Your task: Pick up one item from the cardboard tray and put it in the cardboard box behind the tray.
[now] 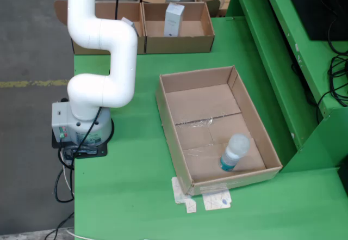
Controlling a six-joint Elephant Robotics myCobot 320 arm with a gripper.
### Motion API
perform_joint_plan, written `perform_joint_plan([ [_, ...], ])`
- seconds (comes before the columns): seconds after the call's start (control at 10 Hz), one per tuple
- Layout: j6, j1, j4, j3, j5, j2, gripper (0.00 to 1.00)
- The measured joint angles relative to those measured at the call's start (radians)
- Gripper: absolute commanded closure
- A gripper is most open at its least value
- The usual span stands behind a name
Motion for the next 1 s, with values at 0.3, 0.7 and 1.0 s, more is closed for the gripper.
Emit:
perform_joint_plan([
  [0.3, -0.049, 0.002, 0.092, -0.002, -0.055, -0.025, 1.00],
  [0.7, -0.087, -0.005, 0.123, -0.002, -0.071, -0.040, 1.00],
  [1.0, -0.176, 0.006, 0.210, -0.005, -0.156, -0.100, 1.00],
])
